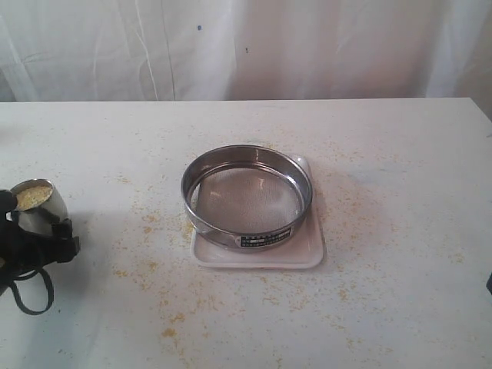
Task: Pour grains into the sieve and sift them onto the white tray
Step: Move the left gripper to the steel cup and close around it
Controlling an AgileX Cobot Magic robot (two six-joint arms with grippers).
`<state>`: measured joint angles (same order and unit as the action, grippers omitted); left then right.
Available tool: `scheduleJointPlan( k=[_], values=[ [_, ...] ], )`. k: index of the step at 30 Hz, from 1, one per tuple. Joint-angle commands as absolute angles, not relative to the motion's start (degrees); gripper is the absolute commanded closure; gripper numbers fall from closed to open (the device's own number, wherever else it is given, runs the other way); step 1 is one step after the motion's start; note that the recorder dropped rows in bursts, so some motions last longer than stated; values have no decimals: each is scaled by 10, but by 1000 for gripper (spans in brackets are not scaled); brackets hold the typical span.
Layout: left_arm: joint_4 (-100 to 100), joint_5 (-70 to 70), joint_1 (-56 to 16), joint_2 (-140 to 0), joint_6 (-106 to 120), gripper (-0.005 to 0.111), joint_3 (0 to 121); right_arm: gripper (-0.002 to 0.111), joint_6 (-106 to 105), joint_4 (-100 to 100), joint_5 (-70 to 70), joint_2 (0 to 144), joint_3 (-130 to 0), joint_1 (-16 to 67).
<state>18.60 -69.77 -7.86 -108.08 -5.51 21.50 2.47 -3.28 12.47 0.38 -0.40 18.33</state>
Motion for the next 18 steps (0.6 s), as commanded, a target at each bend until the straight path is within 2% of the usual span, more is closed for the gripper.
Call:
scheduleJointPlan(
  k=[1,18],
  values=[
    [193,-700,-81,-1081,-57,2,236,108,22,-29,125,0,0,182],
    [201,-700,-63,-1098,-41,2,278,108,22,-29,127,0,0,182]
  ],
)
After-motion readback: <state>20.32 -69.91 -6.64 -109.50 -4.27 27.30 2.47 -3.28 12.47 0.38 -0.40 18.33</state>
